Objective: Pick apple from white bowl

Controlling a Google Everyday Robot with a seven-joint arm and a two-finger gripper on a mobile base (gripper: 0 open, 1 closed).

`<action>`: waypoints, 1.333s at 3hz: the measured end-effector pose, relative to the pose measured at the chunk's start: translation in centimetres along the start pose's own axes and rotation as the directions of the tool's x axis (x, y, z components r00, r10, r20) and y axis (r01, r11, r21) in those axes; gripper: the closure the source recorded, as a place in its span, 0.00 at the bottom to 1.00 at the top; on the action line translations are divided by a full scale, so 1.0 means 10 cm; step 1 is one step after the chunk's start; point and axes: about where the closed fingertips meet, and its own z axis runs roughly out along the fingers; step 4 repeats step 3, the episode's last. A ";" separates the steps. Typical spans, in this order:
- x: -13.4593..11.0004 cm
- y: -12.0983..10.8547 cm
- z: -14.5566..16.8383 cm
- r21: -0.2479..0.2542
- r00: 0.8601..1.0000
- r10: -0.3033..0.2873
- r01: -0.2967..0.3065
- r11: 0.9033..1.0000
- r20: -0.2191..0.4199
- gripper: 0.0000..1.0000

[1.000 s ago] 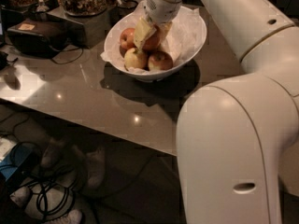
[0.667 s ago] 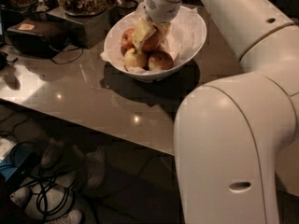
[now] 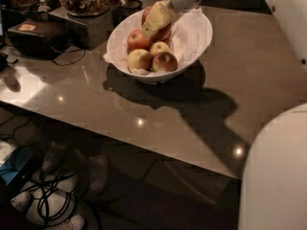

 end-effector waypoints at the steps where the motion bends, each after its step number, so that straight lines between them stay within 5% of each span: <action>1: 0.01 0.28 -0.28 -0.049 0.992 -0.109 0.113 0.992 0.069 1.00; 2: 0.01 0.59 -0.46 -0.075 0.975 -0.210 0.215 0.974 0.074 1.00; 3: 0.01 0.94 -0.58 -0.085 0.944 -0.326 0.330 0.940 0.058 1.00; 4: 0.01 0.94 -0.58 -0.085 0.944 -0.326 0.330 0.940 0.058 1.00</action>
Offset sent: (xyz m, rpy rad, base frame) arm -0.1005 0.0164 0.0693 0.0225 -0.1350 0.3392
